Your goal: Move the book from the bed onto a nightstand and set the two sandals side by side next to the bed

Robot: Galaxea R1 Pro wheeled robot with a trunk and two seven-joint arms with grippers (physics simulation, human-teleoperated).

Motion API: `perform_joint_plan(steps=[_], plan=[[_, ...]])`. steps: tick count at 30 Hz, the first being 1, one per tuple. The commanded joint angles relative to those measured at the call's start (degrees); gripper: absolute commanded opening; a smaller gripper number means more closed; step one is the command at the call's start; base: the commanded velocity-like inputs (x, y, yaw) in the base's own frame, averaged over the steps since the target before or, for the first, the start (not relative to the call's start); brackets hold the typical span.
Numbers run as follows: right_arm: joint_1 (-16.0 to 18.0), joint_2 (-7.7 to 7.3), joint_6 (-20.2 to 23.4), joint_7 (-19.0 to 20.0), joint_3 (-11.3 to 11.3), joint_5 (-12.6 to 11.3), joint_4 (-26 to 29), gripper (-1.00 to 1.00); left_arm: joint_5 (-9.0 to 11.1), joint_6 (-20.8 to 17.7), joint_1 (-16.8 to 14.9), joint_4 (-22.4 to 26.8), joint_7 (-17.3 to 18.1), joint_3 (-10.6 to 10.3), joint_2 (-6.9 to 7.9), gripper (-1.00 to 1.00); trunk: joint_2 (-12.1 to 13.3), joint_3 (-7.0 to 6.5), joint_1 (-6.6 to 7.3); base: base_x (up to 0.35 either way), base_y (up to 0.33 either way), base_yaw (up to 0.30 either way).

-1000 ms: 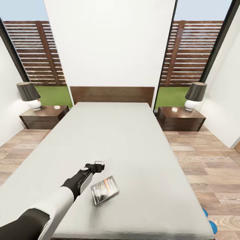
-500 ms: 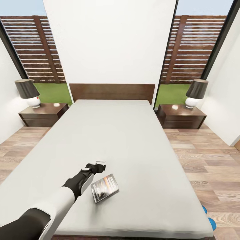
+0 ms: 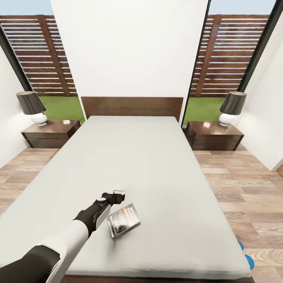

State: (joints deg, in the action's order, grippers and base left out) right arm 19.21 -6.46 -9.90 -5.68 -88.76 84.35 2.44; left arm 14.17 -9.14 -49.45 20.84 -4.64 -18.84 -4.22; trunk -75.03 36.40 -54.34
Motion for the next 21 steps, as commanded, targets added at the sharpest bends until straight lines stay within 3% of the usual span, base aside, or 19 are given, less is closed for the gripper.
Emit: perform_joint_plan(steps=[1,21], plan=[[-0.1,0.01,-0.1,-0.3,-0.5,0.6,-0.1,1.00,0.6,-0.3,0.0,0.1,-0.5,-0.5,0.05,1.00,0.0,0.06,0.00,0.000,-0.041,0.000],[-0.4,0.13,-0.2,-0.3,-0.5,0.7,-0.1,1.00,0.7,-0.2,0.0,0.3,-0.4,-0.5,0.12,1.00,0.0,0.10,0.00,0.000,-0.064,0.000]])
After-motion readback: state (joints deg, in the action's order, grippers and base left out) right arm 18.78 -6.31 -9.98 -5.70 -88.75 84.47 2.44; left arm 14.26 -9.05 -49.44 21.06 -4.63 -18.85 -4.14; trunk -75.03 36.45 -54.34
